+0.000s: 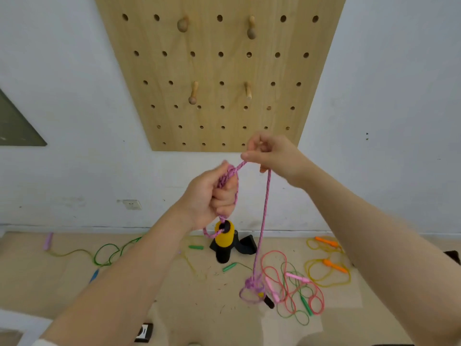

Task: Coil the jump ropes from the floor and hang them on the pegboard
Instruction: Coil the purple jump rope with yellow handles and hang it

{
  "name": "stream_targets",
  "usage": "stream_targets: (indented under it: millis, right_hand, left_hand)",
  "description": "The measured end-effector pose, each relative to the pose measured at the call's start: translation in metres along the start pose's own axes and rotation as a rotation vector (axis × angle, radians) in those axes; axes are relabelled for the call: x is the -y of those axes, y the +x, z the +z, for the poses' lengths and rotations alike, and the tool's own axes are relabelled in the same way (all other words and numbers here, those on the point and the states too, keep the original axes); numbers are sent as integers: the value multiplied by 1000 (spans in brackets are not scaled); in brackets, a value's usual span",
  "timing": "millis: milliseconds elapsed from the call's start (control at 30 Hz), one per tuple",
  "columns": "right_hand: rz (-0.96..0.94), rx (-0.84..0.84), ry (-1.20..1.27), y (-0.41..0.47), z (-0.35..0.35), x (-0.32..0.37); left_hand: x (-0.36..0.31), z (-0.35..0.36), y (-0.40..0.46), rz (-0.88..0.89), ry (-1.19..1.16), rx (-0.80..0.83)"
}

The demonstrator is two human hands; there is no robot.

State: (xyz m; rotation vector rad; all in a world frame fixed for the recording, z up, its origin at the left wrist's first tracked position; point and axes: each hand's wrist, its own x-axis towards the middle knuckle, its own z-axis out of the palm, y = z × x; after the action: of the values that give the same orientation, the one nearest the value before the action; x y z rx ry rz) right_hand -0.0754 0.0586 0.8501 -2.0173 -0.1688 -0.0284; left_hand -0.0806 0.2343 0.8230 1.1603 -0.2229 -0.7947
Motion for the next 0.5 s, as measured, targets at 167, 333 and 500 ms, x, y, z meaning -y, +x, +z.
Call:
stream_targets:
  millis: [167, 333, 500]
  right_hand:
    - [219, 182, 39, -2, 69, -38]
    - [154, 657, -449, 1, 96, 7]
    - [114, 533, -214, 29, 73, 49]
  left_hand:
    - [-29, -25, 3, 324, -317, -31]
    - [-13, -90, 30, 228, -366, -530]
    - [-5, -97, 20, 185, 313, -439]
